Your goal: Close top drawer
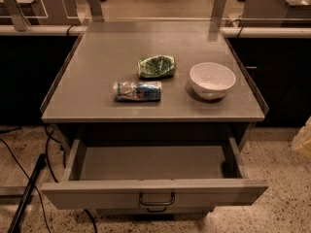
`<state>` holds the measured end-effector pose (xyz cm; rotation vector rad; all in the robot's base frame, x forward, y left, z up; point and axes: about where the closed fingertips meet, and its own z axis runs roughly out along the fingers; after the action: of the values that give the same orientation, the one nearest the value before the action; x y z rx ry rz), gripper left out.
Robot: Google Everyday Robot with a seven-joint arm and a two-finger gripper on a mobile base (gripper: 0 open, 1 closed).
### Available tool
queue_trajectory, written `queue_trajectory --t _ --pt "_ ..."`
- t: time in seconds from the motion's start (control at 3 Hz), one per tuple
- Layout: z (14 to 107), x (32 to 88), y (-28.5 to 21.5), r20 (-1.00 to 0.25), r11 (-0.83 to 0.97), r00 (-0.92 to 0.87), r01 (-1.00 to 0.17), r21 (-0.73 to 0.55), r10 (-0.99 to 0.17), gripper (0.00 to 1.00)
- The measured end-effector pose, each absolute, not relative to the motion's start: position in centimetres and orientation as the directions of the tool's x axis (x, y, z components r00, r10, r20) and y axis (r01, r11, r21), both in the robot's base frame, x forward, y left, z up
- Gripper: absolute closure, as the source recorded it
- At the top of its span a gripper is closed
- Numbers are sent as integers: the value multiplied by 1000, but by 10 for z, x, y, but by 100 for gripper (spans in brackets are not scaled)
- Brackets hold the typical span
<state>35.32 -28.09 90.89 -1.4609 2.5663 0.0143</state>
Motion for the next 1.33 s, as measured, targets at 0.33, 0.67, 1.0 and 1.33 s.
queue_trajectory --t 0.33,0.67,1.0,1.33 --pt "897 354 -283 -162 515 -500 -854 -68 -851 100" --pt "851 321 -273 -223 515 -498 -857 -21 -838 100" --pt "816 286 -267 -262 528 -516 -849 28 -816 100" --pt "773 252 -258 -367 527 -534 -840 127 -762 100"
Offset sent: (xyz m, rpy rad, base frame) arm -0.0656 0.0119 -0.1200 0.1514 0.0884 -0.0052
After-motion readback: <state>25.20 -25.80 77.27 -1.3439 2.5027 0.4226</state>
